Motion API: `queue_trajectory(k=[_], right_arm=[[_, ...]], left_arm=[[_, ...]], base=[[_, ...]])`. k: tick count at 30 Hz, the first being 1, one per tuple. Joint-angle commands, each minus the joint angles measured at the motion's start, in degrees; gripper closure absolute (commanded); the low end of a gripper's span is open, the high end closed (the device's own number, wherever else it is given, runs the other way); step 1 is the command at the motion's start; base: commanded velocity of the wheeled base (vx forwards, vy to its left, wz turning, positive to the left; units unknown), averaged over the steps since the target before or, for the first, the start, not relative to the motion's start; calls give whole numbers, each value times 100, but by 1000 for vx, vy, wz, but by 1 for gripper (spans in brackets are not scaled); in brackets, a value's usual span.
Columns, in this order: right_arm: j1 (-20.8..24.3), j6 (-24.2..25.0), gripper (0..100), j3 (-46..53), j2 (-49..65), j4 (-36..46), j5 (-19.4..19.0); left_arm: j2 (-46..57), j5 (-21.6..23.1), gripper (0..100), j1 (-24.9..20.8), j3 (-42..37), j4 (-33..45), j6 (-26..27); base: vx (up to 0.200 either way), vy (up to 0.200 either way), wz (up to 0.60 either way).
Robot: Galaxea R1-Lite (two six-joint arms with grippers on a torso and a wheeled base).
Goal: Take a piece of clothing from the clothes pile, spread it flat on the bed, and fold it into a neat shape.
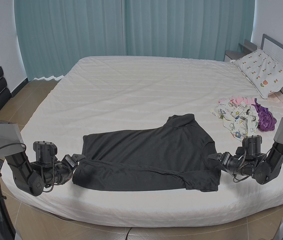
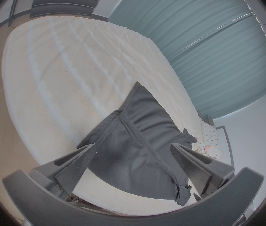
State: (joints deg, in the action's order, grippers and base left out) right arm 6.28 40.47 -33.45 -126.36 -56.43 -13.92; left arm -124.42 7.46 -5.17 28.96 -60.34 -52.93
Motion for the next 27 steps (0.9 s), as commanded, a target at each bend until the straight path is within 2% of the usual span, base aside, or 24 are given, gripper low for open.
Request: queue_trajectory(k=[1,5,12,21,27], right_arm=[[-21,-31,0,199,-109,-316,-278],[40,-39,0,137,-161,-351,-295],[58,-22,0,155,-109,-360,-269],[58,-39,0,216,-109,-377,-260],[58,-171,0,322,-100,-377,-251]], left_arm=[[67,256,0,69,276,58,116],[84,291,0,77,514,295,459],[32,291,0,51,443,251,406],[32,317,0,60,461,278,398],[-48,291,0,42,505,313,494]], base=[[0,0,0],[0,0,0],[0,0,0],[200,0,0],[0,0,0]])
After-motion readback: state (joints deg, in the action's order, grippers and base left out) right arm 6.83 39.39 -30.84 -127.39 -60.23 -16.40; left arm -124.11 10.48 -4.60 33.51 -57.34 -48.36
